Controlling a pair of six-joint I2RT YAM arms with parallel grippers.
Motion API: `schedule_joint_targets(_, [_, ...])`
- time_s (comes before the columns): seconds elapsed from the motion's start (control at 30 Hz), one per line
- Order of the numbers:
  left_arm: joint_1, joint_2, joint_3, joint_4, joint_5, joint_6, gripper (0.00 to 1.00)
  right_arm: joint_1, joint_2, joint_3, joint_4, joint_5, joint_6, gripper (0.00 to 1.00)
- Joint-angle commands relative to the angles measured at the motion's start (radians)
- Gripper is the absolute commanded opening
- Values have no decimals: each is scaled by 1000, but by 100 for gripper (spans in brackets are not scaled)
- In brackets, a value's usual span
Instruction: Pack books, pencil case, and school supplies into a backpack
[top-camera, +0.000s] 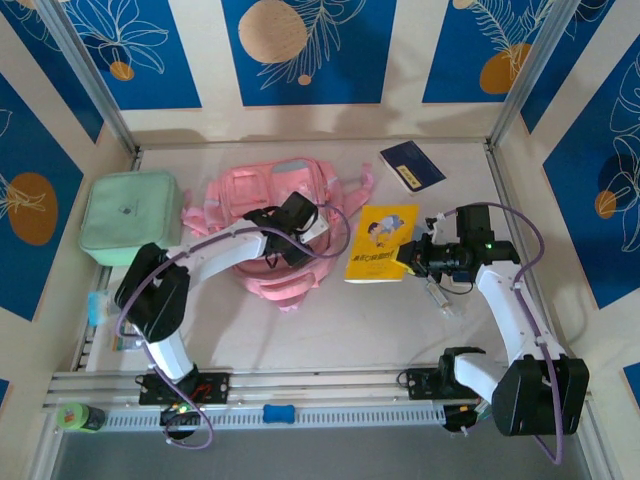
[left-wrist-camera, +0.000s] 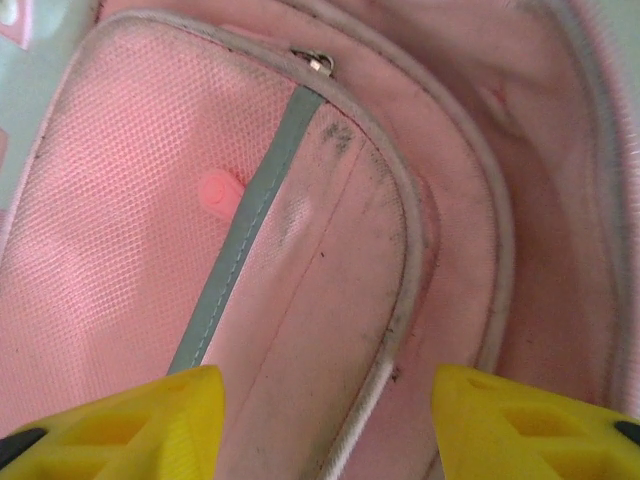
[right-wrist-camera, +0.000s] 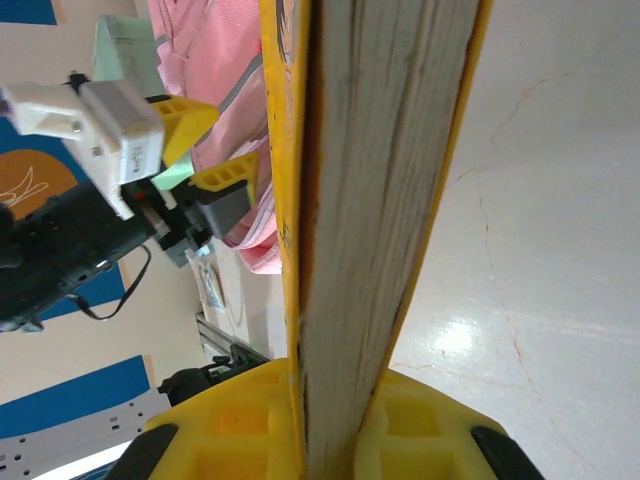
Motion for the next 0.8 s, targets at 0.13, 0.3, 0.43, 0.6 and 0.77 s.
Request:
schedule_joint_targets(0.13, [29,81,22,-8,-49,29,56,-11,-23,-23,65,-106,-17,0])
schedule_joint_targets(0.3, [34,83,42,-15,-63,23,32,-12,-20,-24,66,-109,-20,0])
schedule_joint_targets(0.43, [33,35,50,-14,-80,13,8,-13,-29,-18,63,-113,-23,0])
schedule_joint_targets(0.6, [31,-54,88,-58,-93,-16,0,-15,-20,8,46,-124,-34,0])
schedule_joint_targets(0.77, [30,-136,116,-79,-92,-23,0,-13,-14,41,27,-137,-35,0])
